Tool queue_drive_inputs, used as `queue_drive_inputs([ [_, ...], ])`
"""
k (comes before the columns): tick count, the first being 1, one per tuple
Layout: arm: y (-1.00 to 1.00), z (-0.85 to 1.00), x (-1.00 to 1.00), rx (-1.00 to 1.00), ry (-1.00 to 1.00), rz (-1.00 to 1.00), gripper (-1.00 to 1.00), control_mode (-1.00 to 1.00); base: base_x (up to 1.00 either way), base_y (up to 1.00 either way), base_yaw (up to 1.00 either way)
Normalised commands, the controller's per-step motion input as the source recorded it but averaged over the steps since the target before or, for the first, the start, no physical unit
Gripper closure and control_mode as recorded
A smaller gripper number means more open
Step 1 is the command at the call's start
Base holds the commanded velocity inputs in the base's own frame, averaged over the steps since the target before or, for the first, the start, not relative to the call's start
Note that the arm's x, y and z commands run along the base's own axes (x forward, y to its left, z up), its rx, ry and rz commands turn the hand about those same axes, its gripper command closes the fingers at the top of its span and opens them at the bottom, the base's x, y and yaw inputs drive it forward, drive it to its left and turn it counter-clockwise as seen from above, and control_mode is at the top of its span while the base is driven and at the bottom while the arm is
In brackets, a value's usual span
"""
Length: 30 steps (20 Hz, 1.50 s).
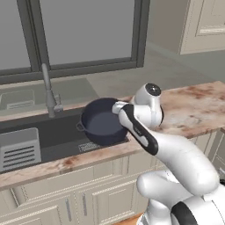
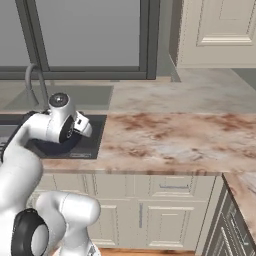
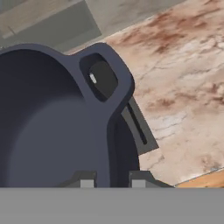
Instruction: Move the pot and pan from the stove into the sink.
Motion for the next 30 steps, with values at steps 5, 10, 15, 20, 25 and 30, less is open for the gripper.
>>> queue_drive_inputs([
  [5, 0.51, -0.24, 0.66, 0.0, 0.0, -0.08, 1.0, -1.0, 0.0, 0.0, 0.0],
  [10, 0.11, -0.02, 0.08, 0.0, 0.0, -0.02, 1.0, -1.0, 0.0, 0.0, 0.0],
  [15, 0.03, -0.15, 0.07, 0.0, 0.02, 0.0, 1.0, -1.0, 0.0, 0.0, 0.0],
  [20, 0.06, -0.31, 0.16, 0.01, 0.04, 0.0, 1.0, -1.0, 0.0, 0.0, 0.0],
  [25, 0.24, -0.28, 0.37, 0.0, 0.01, -0.01, 1.0, -1.0, 0.0, 0.0, 0.0],
  [30, 0.39, -0.28, 0.47, 0.0, 0.0, -0.04, 1.0, -1.0, 0.0, 0.0, 0.0],
])
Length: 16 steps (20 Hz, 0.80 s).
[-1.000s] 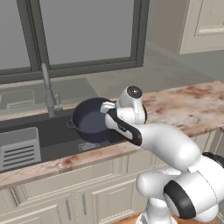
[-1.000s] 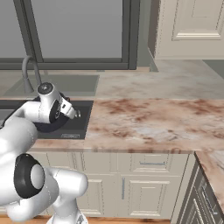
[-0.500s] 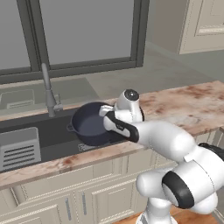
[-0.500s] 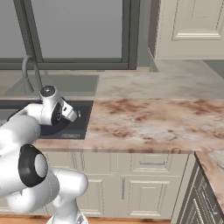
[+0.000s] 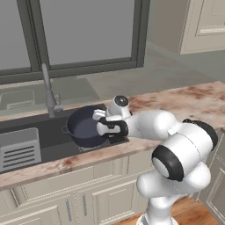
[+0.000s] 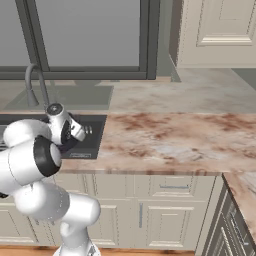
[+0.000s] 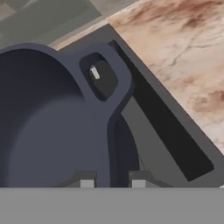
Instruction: Move the pot and pan from the stove into the sink.
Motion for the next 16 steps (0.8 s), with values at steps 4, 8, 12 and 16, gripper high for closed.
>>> queue_drive_inputs([
  [4, 0.46, -0.31, 0.43, 0.0, 0.0, -0.05, 1.0, -1.0, 0.0, 0.0, 0.0],
  [8, 0.37, -0.3, 0.39, 0.0, 0.0, -0.04, 1.0, -1.0, 0.0, 0.0, 0.0],
  [12, 0.07, -0.12, 0.09, 0.0, 0.0, 0.0, 1.0, -1.0, 0.0, 0.0, 0.0],
  [16, 0.0, 0.0, 0.02, 0.0, 0.0, 0.0, 1.0, -1.0, 0.0, 0.0, 0.0],
])
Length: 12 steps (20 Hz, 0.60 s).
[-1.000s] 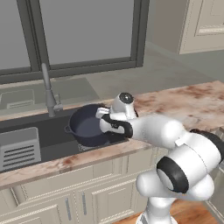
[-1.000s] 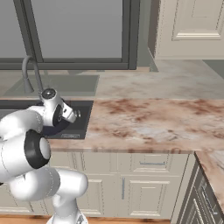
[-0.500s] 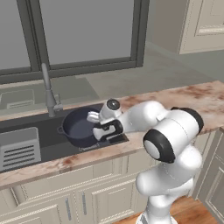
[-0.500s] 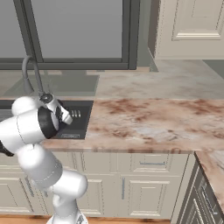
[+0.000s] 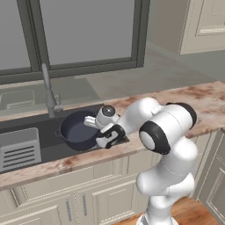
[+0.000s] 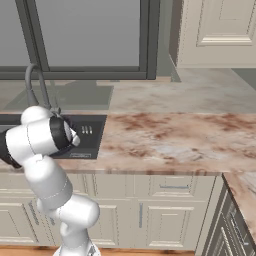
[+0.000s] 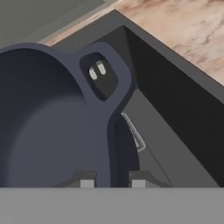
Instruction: Move the pot and pan from the stove into the sink.
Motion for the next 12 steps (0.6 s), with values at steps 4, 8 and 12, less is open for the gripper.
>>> queue_drive_inputs([
  [4, 0.0, -0.17, 0.26, 0.0, 0.0, 0.0, 1.0, -1.0, 0.0, 0.0, 0.0],
  [8, 0.02, -0.21, 0.34, 0.0, 0.0, 0.0, 1.0, -1.0, 0.0, 0.0, 0.0],
  [12, 0.04, -0.24, 0.45, 0.0, 0.0, 0.0, 1.0, -1.0, 0.0, 0.0, 0.0],
])
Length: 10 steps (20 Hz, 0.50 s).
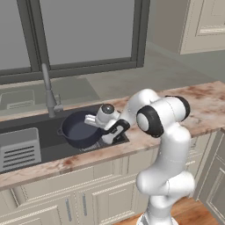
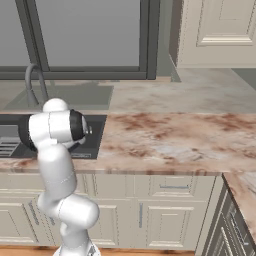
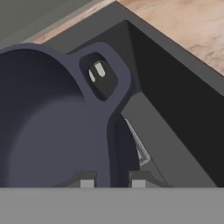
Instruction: Move the pot and pan from the stove into the sink.
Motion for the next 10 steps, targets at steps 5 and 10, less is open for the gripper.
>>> queue_drive_inputs([
  [5, 0.05, -0.29, 0.41, 0.0, 0.0, 0.0, 1.0, -1.0, 0.0, 0.0, 0.0],
  [10, 0.07, -0.18, 0.31, 0.0, 0.0, 0.0, 1.0, -1.0, 0.0, 0.0, 0.0],
])
